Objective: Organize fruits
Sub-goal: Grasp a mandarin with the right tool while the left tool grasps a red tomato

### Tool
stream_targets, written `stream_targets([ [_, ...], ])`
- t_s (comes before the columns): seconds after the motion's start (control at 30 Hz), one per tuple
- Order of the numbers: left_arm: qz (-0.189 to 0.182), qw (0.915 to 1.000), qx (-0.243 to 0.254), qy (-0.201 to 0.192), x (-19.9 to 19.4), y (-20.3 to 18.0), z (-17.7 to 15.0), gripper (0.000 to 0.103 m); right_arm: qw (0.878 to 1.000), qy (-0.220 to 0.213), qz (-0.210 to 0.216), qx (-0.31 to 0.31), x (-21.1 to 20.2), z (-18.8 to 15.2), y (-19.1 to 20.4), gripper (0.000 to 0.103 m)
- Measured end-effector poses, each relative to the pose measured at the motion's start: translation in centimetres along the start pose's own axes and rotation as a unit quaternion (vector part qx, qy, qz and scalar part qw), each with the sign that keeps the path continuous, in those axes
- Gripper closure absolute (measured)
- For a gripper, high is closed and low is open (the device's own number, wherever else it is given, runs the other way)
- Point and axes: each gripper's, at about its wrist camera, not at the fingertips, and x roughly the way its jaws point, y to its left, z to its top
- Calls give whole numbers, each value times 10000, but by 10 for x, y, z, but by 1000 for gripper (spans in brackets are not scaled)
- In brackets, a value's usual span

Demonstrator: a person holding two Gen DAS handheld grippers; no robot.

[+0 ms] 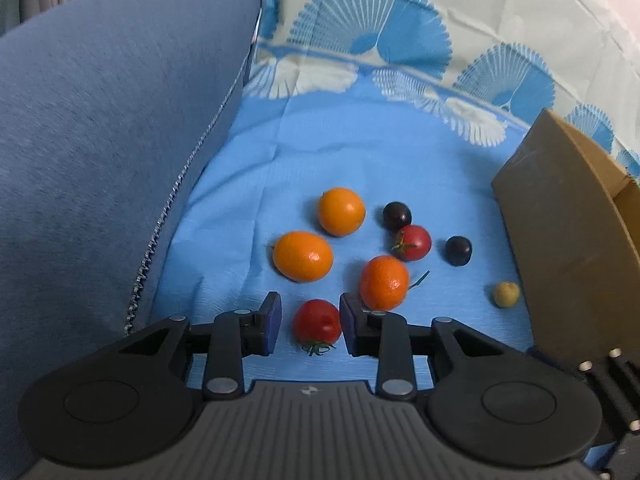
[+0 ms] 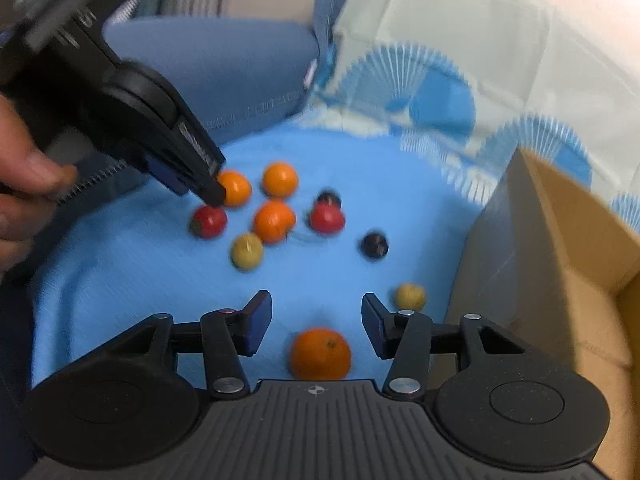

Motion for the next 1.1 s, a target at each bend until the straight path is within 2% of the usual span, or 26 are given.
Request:
stream_targets([
  [0.1, 15, 9999, 61, 81, 7, -4, 1, 64, 9995, 303, 42, 98, 16, -6, 0, 50],
  [0.3, 170, 9991, 243, 310, 22, -12, 0, 63, 9987, 495, -137, 70, 28, -8, 1, 47],
  [0.7, 273, 9982, 361, 405, 28, -17, -3, 63, 9982, 570, -205, 27, 32, -7, -1, 48],
  [0.87, 303, 9978, 425, 406, 28, -19, -4, 65, 9979, 614, -193, 7, 34, -6, -1, 47],
  [0.97, 322, 9980, 424, 355, 26, -20, -4, 70, 9978, 637, -201, 19, 33, -5, -2, 47],
  [1.1, 344, 9985, 352, 238, 21, -17, -4, 70, 9973, 606, -420, -71, 32, -5, -1, 43],
])
